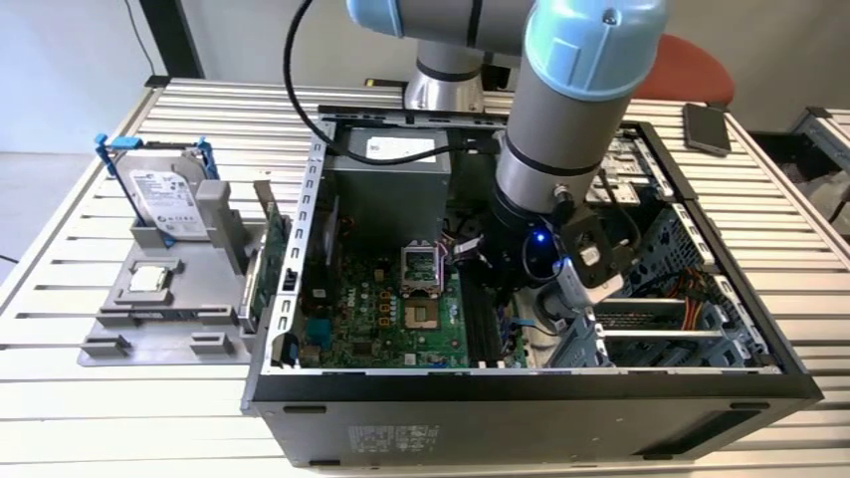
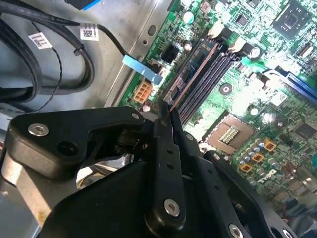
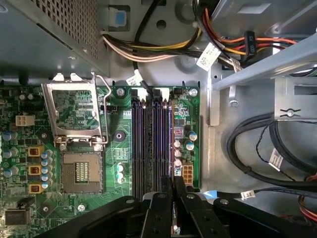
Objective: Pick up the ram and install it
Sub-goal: 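Insert the ram into the slot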
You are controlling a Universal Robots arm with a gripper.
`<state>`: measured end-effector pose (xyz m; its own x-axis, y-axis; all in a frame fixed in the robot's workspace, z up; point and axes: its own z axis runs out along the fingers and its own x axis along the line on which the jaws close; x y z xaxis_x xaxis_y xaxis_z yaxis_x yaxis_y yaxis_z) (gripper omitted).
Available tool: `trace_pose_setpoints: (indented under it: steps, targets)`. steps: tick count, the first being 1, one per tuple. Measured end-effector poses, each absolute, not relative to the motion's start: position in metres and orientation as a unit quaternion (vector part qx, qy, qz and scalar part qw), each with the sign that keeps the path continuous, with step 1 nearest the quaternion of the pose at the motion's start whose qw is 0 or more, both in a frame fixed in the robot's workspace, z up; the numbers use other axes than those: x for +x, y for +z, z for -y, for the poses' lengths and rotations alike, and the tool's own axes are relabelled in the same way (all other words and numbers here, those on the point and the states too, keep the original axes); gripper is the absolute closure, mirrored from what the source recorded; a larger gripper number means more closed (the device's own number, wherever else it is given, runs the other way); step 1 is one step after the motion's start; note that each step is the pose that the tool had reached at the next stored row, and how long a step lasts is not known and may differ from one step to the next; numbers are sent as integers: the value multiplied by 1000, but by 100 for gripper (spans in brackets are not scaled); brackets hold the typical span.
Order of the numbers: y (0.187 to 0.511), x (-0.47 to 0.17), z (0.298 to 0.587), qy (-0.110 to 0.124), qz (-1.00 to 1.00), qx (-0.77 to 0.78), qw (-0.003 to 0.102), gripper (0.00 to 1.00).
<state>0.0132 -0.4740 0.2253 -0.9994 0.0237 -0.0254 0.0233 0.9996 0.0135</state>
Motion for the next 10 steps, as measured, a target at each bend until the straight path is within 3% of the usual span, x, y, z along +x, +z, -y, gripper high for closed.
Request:
trace_pose_setpoints:
  steps: [10]
  targets:
    - [225,11,474,3,-1000,12,12,100]
